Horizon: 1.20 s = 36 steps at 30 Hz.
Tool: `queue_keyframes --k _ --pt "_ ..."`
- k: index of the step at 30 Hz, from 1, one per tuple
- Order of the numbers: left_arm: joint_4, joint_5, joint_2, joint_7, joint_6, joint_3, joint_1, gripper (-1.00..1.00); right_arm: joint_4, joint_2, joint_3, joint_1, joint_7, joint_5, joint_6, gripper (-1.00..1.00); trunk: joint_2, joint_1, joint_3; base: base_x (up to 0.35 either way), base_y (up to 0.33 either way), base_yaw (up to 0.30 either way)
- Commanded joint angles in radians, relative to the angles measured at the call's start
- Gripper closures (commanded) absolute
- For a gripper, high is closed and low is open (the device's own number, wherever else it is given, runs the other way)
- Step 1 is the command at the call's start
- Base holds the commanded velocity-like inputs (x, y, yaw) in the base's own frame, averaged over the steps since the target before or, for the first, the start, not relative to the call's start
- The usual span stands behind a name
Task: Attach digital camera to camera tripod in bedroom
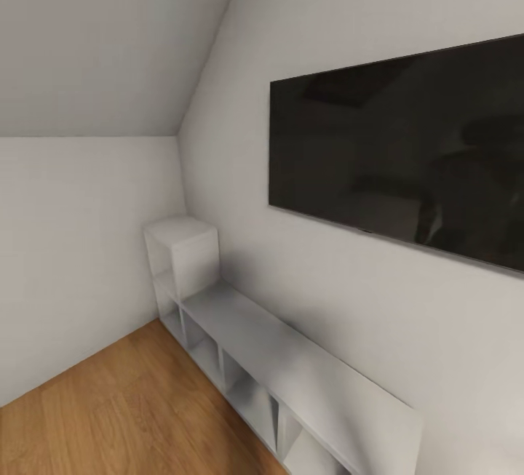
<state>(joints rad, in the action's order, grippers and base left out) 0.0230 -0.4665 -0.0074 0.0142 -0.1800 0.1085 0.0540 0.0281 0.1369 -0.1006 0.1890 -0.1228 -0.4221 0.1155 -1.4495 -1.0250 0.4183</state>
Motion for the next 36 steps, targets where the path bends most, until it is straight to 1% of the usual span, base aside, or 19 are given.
queue_keyframes --k 1,3,14,20,28,29,34,36 --pt "-0.004 0.005 0.000 0.001 -0.002 0.008 0.001 -1.00 0.003 0.000 -0.008 0.001 -0.002 -0.008 0.005 -1.00 -0.001 0.000 0.001 0.000 0.000 0.000" --pt "-0.014 0.005 0.000 0.001 -0.002 0.008 0.001 -1.00 0.004 0.000 -0.009 0.001 -0.003 -0.008 0.004 -1.00 -0.001 0.000 0.001 0.000 0.000 0.000" --pt "-0.014 0.005 0.000 0.001 -0.003 0.007 0.001 -1.00 -0.004 -0.005 -0.005 0.002 -0.013 -0.014 -0.004 -1.00 -0.001 0.000 0.001 0.000 0.000 0.000" --pt "-0.014 0.005 0.000 0.001 -0.003 0.007 0.001 -1.00 -0.032 -0.037 0.000 0.004 -0.047 -0.025 -0.038 -1.00 -0.001 0.000 0.001 0.000 0.000 0.000" --pt "-0.014 0.005 0.000 0.002 -0.003 0.007 0.001 -1.00 -0.076 -0.082 0.001 0.004 -0.092 -0.023 -0.082 -1.00 -0.001 0.000 0.001 0.000 0.000 0.000" --pt "-0.014 0.005 0.000 0.002 -0.003 0.007 0.001 -1.00 -0.424 -0.184 0.001 0.004 -0.282 -0.023 -0.470 -1.00 -0.001 0.000 0.001 0.000 0.000 0.000" --pt "-0.014 0.005 0.000 0.003 -0.003 0.008 0.001 -1.00 -0.499 -0.187 0.001 0.004 -0.339 -0.023 -0.518 -1.00 -0.001 0.000 0.001 0.000 0.000 0.000" --pt "-0.014 0.005 -0.001 0.003 -0.003 0.008 0.001 -1.00 -0.504 -0.188 0.001 0.004 -0.342 -0.023 -0.520 -1.00 -0.001 0.000 0.001 0.000 0.000 0.000"
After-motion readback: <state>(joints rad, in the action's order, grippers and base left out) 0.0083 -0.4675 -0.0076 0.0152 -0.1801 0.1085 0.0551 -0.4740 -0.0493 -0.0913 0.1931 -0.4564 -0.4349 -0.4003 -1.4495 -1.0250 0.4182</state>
